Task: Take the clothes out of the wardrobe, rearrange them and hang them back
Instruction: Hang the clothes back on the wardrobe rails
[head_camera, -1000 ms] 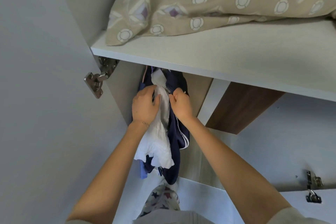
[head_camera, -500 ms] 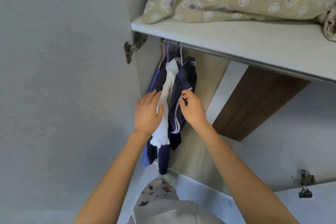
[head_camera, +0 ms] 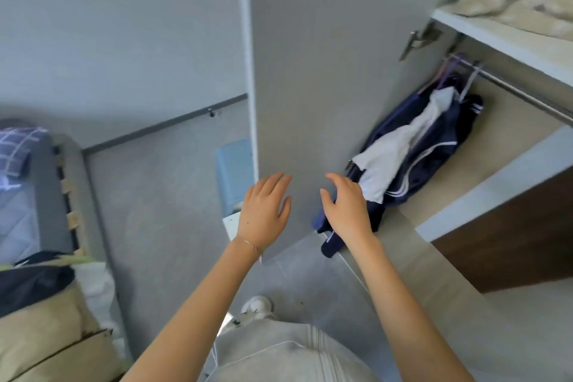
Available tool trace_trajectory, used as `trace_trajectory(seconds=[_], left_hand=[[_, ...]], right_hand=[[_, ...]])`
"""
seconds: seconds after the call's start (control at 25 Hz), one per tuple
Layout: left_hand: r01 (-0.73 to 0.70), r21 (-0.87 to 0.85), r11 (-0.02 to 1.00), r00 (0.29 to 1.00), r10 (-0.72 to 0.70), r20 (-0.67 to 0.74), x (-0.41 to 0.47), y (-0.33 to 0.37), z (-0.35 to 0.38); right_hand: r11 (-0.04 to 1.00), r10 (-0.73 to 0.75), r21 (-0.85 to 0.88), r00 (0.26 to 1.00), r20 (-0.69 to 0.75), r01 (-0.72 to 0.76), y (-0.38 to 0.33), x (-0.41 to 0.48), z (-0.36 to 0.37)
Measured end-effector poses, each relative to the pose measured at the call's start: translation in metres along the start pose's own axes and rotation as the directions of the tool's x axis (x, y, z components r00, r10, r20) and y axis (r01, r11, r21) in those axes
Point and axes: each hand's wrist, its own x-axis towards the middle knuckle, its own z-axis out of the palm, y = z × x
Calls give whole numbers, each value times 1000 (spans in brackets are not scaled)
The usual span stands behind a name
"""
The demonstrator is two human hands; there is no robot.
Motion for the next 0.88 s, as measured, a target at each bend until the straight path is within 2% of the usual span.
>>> trace_trajectory(seconds=[0.16,0.32,0.52,0.68,0.88], left_hand=[[112,-15,994,990,-113,-80,-56,-63,-46],[264,63,962,958,-254,-135,-112,-154,-108],[468,141,872,874,-433,-222,-201,-280,-200],[659,105,745,730,-601,-325,-255,-351,-250],[804,54,592,560,-722,-406,-296,-422,-288]], right_hand=[[990,-136,-29,984,114,140,-67,-30,56],[972,-234,56,946,224,227,-152,-63,125],[915,-397,83,848,352,394,-287,-88,225],[853,-504,112,745,437,510,-370,-102,291],[778,-577,145,605,548,611,-441,-94,359]])
